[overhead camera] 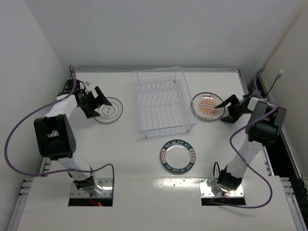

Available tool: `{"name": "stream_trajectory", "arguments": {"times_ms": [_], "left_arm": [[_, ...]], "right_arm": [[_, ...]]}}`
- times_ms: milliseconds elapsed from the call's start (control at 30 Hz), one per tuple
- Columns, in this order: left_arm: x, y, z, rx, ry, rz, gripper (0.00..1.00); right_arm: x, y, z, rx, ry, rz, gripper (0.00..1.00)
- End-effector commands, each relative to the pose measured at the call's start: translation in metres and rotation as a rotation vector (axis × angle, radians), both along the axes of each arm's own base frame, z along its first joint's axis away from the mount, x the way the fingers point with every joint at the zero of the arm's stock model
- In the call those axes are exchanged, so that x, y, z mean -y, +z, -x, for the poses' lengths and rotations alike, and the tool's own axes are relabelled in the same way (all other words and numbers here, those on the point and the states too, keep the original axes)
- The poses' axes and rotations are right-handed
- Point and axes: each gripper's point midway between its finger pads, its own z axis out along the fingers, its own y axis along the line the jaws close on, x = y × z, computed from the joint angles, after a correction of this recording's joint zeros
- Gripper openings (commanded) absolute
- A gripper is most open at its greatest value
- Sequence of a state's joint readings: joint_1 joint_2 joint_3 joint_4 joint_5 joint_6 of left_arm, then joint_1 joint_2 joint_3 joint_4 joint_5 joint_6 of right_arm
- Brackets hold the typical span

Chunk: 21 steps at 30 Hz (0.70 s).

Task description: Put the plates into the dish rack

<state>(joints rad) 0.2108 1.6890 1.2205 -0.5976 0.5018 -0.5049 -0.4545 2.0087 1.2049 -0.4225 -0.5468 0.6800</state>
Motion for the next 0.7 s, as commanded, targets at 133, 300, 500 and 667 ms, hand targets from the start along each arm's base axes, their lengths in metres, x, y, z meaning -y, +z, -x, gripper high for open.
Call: {"name": "stream_trajectory", "arguments": {"times_ms": [133,300,500,667], "left_arm": [[-0.008,-0.005,0.001,-0.004,-0.002,0.012,0.99],[-0.007,-0.012,0.005,-0.040,0.000,0.018,0.99],[-0.010,-0.012,0.006,-0.053,0.009,0.002,0.99],[-0.015,-0.013,0.004,-0.067,0.023,-0.023,0.99]], "right_arm": [[-0.004,-0.002,-0.036,0.040,0.057,0.043,0.45],[0.000,0.004,-0.042,0.024,0.064,0.095,0.00],[0.031,0.111,-0.072,0.227,-0.002,0.336,0.00],[0.014,0.195,-0.101,0.363,-0.009,0.521,0.00]]}}
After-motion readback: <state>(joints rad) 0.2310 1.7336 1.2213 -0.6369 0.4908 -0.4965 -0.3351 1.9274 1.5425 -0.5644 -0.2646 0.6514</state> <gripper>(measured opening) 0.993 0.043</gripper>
